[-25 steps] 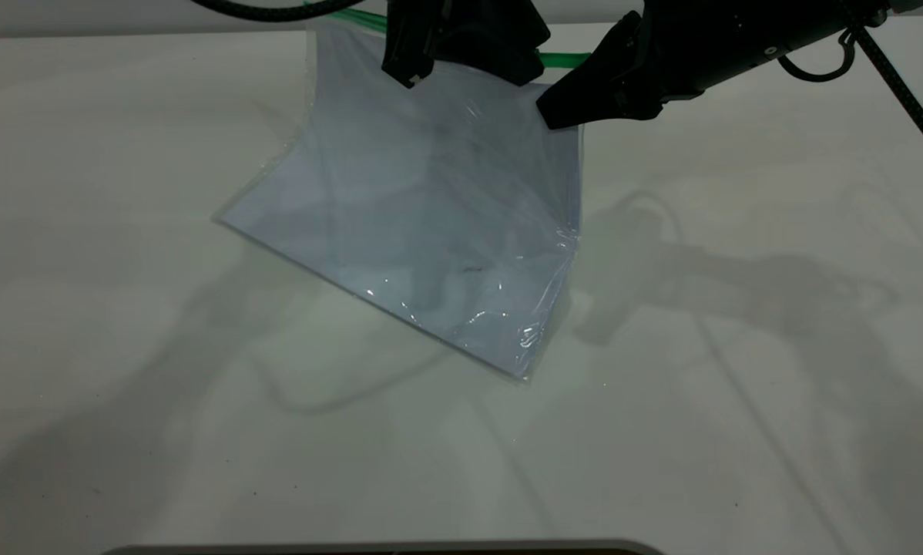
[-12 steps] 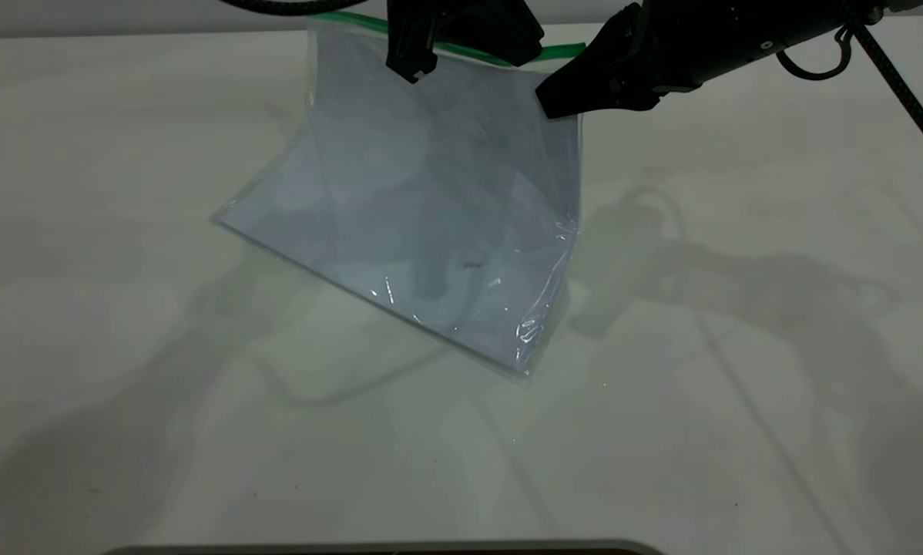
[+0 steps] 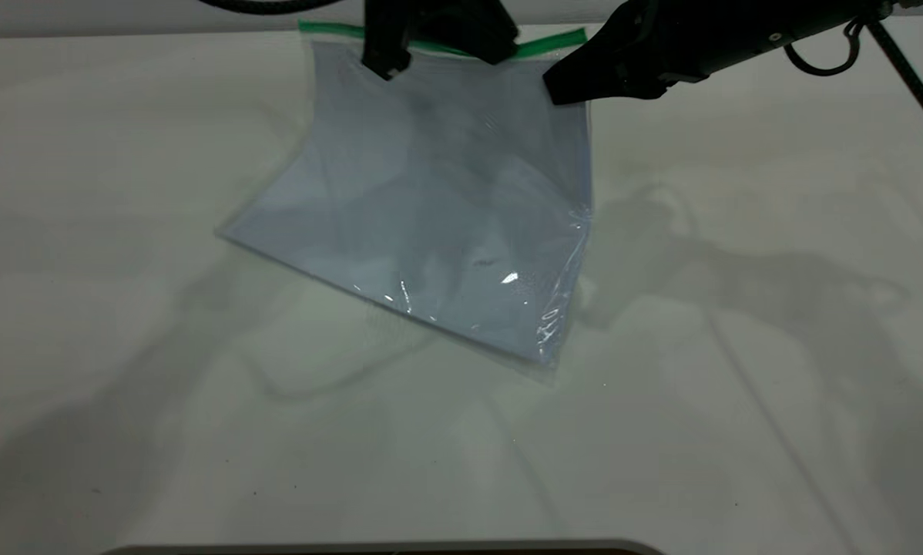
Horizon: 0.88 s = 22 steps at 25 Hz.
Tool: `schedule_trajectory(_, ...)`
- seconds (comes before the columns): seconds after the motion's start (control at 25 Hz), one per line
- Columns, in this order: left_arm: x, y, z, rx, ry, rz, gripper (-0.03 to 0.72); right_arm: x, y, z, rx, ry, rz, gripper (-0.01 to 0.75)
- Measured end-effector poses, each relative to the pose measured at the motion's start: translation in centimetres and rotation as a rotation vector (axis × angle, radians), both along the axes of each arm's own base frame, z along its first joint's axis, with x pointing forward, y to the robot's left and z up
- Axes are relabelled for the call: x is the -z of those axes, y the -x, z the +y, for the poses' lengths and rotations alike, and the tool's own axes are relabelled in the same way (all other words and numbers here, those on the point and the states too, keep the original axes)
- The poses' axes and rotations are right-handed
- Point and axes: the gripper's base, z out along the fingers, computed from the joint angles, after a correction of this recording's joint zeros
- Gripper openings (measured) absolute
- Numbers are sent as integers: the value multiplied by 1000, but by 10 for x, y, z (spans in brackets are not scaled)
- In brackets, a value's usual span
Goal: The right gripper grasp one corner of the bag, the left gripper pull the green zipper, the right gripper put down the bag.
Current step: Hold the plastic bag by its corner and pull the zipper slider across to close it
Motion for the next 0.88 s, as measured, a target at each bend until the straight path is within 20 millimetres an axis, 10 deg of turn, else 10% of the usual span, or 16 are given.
schedule_trajectory(0.88,2,-39,94,-275,4,62,46,1,-16,-50,210,-7,67,35)
